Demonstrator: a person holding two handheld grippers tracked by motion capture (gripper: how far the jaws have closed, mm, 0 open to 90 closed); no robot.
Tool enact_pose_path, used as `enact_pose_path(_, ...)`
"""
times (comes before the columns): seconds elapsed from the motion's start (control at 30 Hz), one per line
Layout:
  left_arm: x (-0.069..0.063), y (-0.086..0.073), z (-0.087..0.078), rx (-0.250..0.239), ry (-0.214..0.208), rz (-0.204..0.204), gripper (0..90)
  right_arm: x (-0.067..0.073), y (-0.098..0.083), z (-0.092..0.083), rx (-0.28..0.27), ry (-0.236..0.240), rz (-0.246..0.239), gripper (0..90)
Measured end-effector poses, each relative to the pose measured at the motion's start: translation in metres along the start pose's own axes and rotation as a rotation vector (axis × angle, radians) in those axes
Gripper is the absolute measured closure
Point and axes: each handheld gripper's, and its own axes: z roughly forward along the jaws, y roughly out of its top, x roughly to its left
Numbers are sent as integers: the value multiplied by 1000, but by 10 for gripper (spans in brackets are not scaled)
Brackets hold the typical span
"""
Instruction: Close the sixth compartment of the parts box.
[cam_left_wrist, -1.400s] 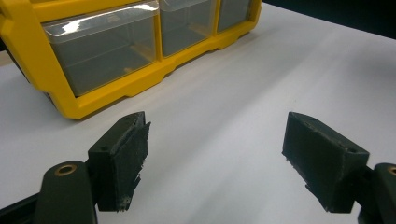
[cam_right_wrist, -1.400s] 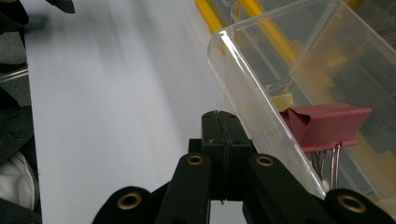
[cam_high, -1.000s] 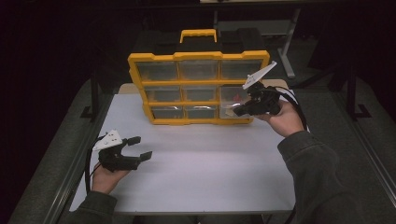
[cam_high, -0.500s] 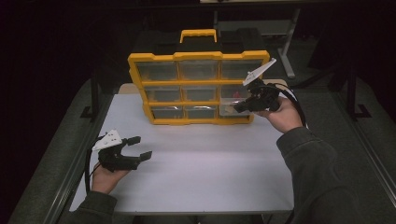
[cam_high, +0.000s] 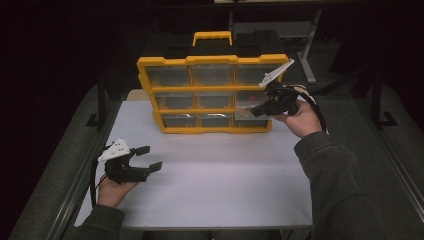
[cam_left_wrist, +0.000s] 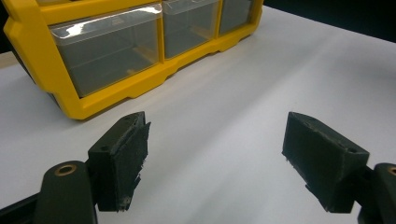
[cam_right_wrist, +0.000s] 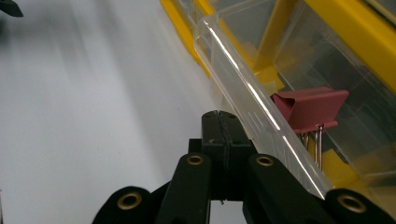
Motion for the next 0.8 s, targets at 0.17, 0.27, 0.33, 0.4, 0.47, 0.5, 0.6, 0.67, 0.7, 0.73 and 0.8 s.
enact_pose_path(0.17, 0, 0, 0, -2, 1, -4, 219, -5, -1, 2, 3, -11, 4, 887)
enact_pose_path(0.27, 0, 0, 0, -3, 1, -5, 219, -6, -1, 2, 4, -16, 9, 887)
enact_pose_path(0.33, 0, 0, 0, -2, 0, -4, 219, -7, 0, 1, 3, -17, 16, 887)
enact_pose_path(0.4, 0, 0, 0, -2, 1, -4, 219, -8, 1, 0, 6, -22, 16, 887)
enact_pose_path(0.47, 0, 0, 0, -5, 1, -6, 219, -10, 1, 0, 3, -30, 15, 887)
enact_pose_path(0.5, 0, 0, 0, -6, 1, -6, 219, -10, 1, -1, 5, -28, 25, 887)
enact_pose_path(0.6, 0, 0, 0, -5, 2, -7, 219, -13, 2, -1, 6, -32, 27, 887)
enact_pose_path(0.67, 0, 0, -1, -6, 2, -11, 219, -14, 2, -1, 10, -40, 28, 887)
enact_pose_path(0.7, 0, 0, -1, -5, 2, -11, 219, -15, 2, 0, 9, -43, 30, 887)
enact_pose_path(0.73, 0, 0, -1, -5, 1, -8, 219, -16, 3, 0, 9, -41, 35, 887)
enact_pose_path(0.8, 0, 0, -1, -5, 2, -10, 219, -17, 3, -1, 10, -48, 39, 887)
